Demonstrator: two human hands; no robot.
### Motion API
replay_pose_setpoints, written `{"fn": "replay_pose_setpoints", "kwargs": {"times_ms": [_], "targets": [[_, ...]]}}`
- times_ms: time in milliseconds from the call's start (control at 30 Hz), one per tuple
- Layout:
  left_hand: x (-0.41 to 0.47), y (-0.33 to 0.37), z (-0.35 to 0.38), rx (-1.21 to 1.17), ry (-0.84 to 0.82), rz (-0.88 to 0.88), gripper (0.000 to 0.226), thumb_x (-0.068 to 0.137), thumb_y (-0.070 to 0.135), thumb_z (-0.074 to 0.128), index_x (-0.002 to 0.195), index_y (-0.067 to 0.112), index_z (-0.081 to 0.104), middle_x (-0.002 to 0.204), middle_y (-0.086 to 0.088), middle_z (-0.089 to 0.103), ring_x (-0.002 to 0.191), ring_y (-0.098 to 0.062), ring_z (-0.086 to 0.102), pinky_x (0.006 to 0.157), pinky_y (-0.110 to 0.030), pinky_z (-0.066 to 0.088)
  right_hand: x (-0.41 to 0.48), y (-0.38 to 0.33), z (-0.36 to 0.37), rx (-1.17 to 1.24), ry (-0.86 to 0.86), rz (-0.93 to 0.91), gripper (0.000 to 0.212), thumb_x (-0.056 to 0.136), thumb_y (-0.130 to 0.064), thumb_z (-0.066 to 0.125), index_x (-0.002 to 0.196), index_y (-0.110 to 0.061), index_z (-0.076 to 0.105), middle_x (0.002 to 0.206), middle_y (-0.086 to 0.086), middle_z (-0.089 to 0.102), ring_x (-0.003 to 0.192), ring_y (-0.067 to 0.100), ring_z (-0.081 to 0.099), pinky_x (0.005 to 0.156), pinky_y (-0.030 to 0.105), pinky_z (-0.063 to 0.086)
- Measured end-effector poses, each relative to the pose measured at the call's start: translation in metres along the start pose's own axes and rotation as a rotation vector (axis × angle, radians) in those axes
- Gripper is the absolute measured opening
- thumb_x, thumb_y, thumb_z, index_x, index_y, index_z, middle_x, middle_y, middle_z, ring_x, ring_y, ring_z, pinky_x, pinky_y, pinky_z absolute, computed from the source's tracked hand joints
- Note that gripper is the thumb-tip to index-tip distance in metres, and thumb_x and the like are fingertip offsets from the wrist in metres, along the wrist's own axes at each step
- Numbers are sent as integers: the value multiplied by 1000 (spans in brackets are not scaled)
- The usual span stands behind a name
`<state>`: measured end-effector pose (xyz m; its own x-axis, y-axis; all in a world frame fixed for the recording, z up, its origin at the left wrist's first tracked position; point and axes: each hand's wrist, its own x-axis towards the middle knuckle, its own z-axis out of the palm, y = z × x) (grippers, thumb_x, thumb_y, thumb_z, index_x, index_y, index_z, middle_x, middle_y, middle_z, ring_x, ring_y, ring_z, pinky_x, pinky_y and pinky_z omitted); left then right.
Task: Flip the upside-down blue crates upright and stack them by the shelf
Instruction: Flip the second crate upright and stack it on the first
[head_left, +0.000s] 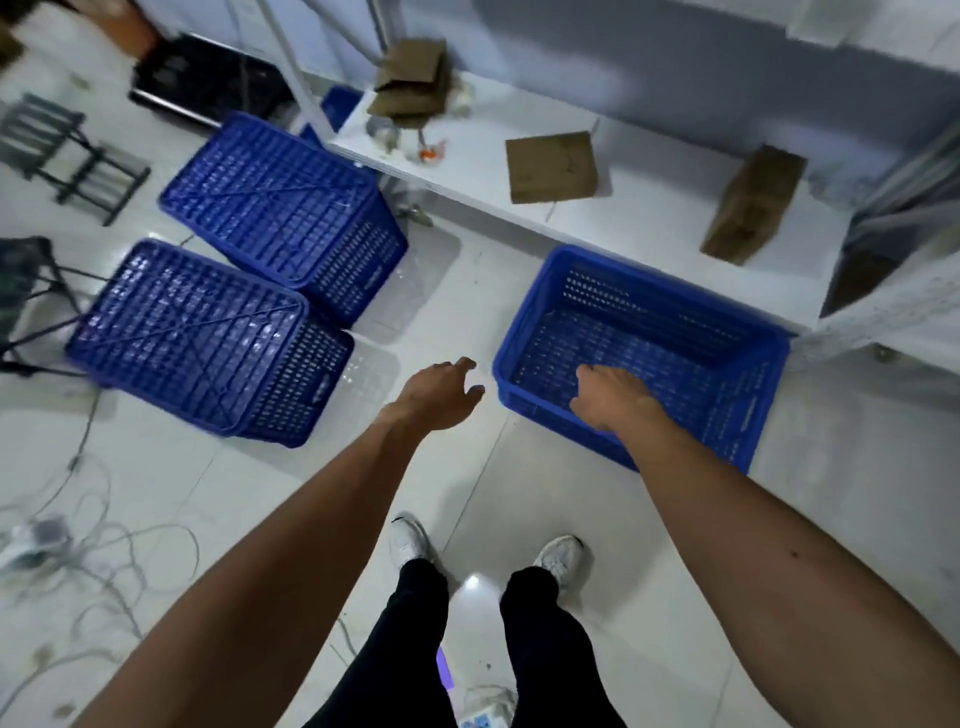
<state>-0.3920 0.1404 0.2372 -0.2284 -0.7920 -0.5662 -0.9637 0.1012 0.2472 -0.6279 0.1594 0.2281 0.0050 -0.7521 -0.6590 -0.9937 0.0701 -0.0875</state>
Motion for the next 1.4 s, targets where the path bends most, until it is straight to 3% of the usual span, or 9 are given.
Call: {"fn": "replay_pose_setpoints", "kwargs": {"times_ms": [300, 500, 700, 967, 1400], "targets": [[-69, -185, -50, -170, 135, -213, 52, 99, 43, 46, 145, 18, 42, 138, -12, 57, 124, -33, 54, 102, -41, 44, 8, -194, -23, -154, -2, -204, 44, 95, -23, 44, 137, -9, 46, 136, 15, 52, 121, 34, 51, 94, 41, 44], [-114, -323, -72, -313, 185, -336, 46, 95, 41, 48, 135, 17, 53, 129, -15, 63, 117, -36, 57, 95, -37, 46, 7, -341, -18, -240, -18, -323, 49, 95, -28, 46, 141, -12, 43, 141, 14, 48, 125, 33, 47, 100, 40, 41], [-144, -430, -94, -378, 224, -403, 38, 95, 38, 47, 123, 16, 61, 120, -13, 68, 111, -36, 61, 92, -38, 50, 20, -460, -28, -278, 15, -364, 45, 93, -25, 46, 137, -14, 52, 136, 12, 55, 120, 32, 54, 97, 39, 45], [-142, -509, -127, -446, 234, -431, 39, 96, 39, 47, 123, 16, 63, 119, -8, 70, 112, -31, 62, 95, -39, 50, 60, -553, -51, -350, 3, -400, 43, 95, -28, 48, 136, -13, 49, 137, 14, 54, 119, 34, 54, 94, 40, 45], [-35, -647, -175, -386, 112, -466, 39, 96, 34, 48, 130, 18, 58, 122, -10, 68, 114, -32, 61, 92, -37, 48, 203, -670, -49, -306, -201, -368, 36, 95, -31, 46, 125, -12, 55, 131, 12, 57, 116, 34, 55, 94, 40, 43]]}}
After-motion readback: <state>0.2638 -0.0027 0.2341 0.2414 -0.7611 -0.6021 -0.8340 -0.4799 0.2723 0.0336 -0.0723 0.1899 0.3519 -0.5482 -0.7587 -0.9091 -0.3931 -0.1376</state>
